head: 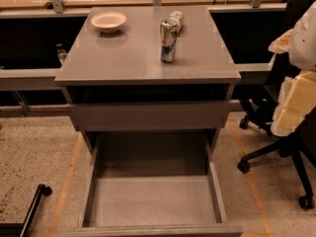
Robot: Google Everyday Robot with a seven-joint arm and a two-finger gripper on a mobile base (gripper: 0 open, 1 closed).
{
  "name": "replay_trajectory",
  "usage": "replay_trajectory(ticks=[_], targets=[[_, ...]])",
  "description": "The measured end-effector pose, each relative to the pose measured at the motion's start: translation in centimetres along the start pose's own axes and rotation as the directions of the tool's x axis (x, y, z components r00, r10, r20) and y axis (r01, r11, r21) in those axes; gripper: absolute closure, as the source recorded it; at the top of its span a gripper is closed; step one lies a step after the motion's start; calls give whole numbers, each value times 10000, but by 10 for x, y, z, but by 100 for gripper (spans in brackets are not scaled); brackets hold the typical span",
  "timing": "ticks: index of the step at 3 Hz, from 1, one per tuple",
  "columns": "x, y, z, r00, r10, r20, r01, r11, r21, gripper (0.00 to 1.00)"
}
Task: Place redbull can into middle drawer
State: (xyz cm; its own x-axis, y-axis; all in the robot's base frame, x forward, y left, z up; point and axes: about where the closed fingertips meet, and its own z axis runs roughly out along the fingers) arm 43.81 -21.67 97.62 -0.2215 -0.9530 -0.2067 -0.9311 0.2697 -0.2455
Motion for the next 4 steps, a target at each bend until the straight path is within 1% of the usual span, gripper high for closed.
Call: replay_trajectory(ticks=[1, 2, 3, 4], targets=[[-1, -1, 0, 10000, -3, 60, 3, 10000, -2, 0], [-21, -20, 10, 9902, -63, 1392, 79, 9999, -108, 0], [-59, -54, 28, 9457, 91, 3249, -23, 9998, -211, 0], [-104, -97, 42, 8644, 176, 5024, -58, 9997, -251, 0]])
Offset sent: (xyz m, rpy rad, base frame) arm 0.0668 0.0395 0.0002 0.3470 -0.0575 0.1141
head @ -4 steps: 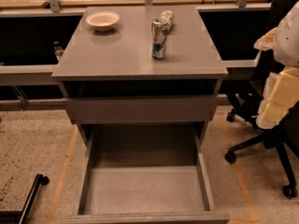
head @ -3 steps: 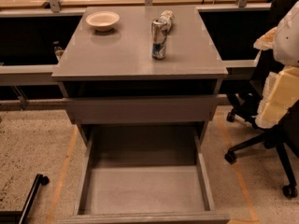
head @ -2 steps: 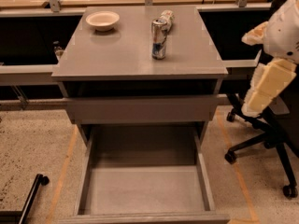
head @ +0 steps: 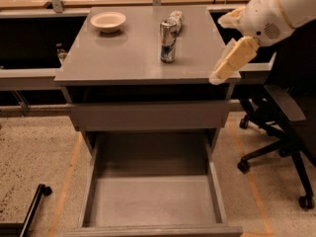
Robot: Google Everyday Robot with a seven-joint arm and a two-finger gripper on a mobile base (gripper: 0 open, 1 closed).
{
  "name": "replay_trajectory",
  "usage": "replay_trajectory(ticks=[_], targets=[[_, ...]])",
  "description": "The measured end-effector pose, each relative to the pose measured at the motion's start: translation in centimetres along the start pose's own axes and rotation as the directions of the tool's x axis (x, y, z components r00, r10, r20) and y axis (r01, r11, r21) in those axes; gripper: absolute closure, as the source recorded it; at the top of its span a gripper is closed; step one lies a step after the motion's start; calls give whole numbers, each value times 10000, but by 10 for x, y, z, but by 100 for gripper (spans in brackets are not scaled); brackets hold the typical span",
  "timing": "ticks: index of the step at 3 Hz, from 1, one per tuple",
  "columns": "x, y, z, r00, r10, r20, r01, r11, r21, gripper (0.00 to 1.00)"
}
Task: Place redbull can into middle drawer
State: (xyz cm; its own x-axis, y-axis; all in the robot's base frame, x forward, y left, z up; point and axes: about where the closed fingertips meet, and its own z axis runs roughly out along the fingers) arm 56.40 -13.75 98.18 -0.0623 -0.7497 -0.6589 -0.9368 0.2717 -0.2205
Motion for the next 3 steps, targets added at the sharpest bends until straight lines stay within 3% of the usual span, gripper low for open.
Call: replay_trajectory(ticks=[2, 3], targets=[[-1, -7, 4, 9996, 118, 275, -117, 9999, -39, 0], [-2, -20, 18, 9974, 289, 665, -305, 9993, 231, 0]])
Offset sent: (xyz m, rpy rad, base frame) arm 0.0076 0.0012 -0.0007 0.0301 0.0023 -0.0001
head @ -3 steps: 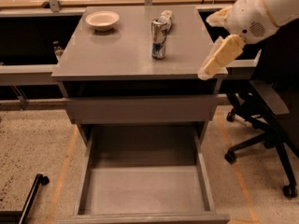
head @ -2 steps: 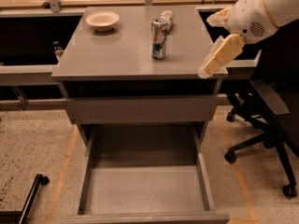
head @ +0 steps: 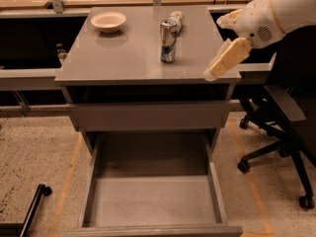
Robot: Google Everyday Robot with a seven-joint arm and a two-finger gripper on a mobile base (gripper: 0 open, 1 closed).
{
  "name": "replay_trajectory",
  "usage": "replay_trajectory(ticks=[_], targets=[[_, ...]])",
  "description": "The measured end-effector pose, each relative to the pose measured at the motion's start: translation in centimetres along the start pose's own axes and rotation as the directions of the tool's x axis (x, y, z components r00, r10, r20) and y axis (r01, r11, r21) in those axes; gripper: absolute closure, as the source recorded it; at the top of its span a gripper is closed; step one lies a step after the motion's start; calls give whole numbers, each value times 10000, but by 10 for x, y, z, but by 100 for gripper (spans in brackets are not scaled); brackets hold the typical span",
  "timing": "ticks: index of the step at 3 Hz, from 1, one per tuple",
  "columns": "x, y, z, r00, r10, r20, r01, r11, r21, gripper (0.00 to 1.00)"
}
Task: Place redbull can into middle drawer
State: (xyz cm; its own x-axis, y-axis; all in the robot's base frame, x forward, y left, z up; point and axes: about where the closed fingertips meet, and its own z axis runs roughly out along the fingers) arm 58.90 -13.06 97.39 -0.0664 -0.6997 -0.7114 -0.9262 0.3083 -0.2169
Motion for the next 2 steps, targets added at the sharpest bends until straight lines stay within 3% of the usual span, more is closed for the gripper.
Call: replay_trajectory(ticks=[2], targets=[[-3, -48, 52, 9855, 641, 1568, -781, 9933, 850, 0]])
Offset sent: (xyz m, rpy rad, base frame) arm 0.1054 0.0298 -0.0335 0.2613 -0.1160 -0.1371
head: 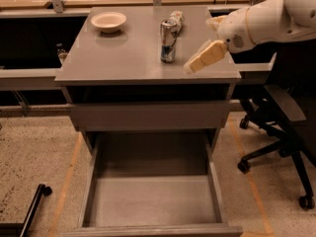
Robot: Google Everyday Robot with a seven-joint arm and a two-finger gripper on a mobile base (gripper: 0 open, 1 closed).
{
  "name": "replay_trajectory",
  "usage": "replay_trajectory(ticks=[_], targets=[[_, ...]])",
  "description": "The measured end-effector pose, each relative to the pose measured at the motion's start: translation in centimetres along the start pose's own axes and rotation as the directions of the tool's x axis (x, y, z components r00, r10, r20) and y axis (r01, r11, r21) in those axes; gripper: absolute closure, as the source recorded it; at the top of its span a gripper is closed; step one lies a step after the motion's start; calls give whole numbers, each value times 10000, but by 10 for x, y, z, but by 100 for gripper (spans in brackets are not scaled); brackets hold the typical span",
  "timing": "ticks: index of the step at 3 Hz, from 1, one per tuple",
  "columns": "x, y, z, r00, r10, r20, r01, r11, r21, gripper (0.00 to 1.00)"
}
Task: Place redbull can into middle drawer
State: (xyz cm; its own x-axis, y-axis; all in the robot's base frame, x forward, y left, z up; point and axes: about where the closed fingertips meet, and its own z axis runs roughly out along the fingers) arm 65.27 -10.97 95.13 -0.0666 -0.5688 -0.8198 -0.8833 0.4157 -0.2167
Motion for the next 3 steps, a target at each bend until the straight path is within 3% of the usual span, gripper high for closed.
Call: replay_trajectory(ticks=[2, 3], targets=[[0, -45, 68, 9851, 923, 1450, -997, 9940, 449, 0], [0, -67, 105, 9734, 1318, 1874, -1410, 9893, 369, 0]])
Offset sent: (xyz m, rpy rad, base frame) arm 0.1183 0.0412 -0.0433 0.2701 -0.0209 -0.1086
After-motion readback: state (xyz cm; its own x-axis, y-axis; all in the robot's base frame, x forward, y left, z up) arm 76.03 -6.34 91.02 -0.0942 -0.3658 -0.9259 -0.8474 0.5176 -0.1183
